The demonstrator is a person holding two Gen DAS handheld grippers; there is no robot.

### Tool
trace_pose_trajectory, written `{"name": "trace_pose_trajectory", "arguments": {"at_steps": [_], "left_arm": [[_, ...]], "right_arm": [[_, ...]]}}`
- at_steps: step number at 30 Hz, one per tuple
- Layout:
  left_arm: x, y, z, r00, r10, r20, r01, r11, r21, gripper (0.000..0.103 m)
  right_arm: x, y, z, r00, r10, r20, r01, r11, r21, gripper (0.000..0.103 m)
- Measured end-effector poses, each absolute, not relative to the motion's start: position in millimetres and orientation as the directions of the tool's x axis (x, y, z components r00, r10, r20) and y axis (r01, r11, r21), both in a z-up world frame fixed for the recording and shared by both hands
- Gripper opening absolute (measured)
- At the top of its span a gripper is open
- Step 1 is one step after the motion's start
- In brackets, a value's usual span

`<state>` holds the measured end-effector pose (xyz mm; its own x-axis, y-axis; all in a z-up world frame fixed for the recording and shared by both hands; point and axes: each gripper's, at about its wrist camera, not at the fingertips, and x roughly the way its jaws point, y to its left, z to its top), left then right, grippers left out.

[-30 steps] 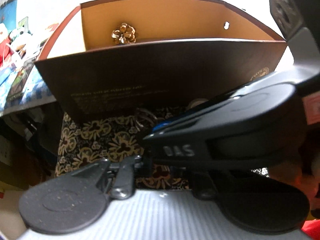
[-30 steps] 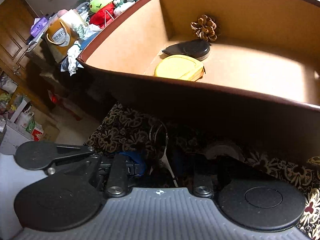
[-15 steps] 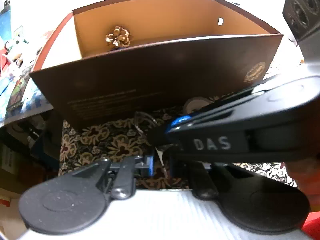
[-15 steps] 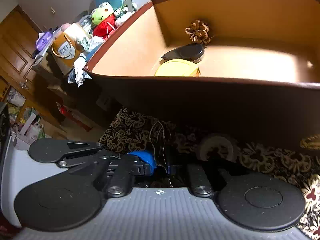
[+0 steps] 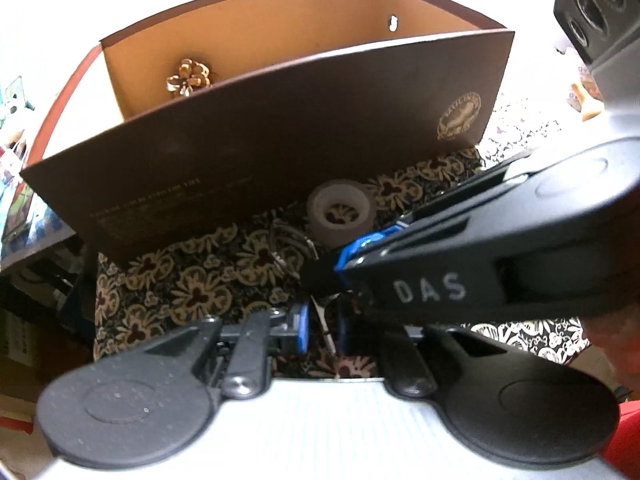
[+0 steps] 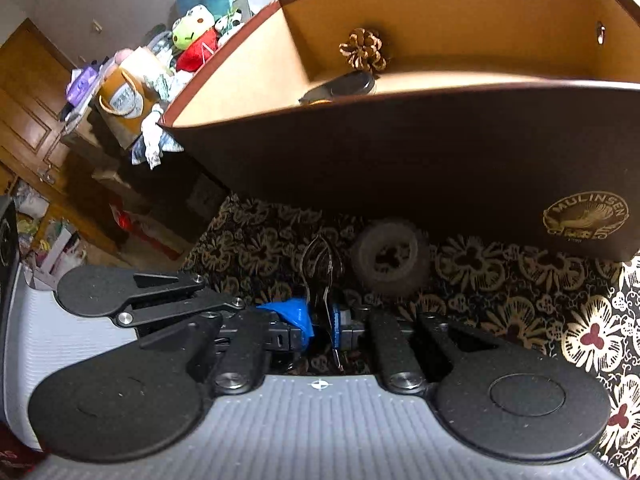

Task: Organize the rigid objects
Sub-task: 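Close the right tool on the silver metal clip, then lift the silver clip with the right tool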

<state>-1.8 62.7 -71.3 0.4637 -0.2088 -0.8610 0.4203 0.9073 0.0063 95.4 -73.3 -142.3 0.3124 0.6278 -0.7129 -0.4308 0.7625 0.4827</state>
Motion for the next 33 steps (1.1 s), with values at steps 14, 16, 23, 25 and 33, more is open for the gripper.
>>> {"name": "trace_pose_trajectory", "arguments": {"at_steps": [14, 16, 23, 25, 33], "left_arm": [[2.9, 78.7, -75.6, 0.505, -0.202, -0.839, 0.339, 0.94, -0.022, 0.014], [3.0, 80.9, -75.7, 0.509, -0.204, -0.836, 0.335, 0.942, -0.027, 0.014], [2.4, 81.0, -76.4, 0.509, -0.228, -0.83, 0.337, 0.94, -0.051, 0.01], [1.7, 81.8, -74.9, 0.503, -0.241, -0.83, 0.347, 0.936, -0.062, 0.008], [-7.8, 72.5, -61.9, 0.474, -0.309, -0.825, 0.427, 0.9, -0.091, 0.008]], "right_arm": [[96.4, -54.4, -144.4, 0.35, 0.599, -0.72, -0.448, 0.782, 0.432, 0.003], [97.0, -53.7, -145.3, 0.349, 0.6, -0.72, -0.441, 0.783, 0.439, 0.003], [98.0, -60.2, -144.3, 0.329, 0.618, -0.714, -0.425, 0.772, 0.472, 0.0], [97.1, -63.0, -142.4, 0.326, 0.623, -0.711, -0.434, 0.766, 0.473, 0.0], [85.9, -86.5, -133.5, 0.321, 0.635, -0.703, -0.42, 0.76, 0.495, 0.0]]}}
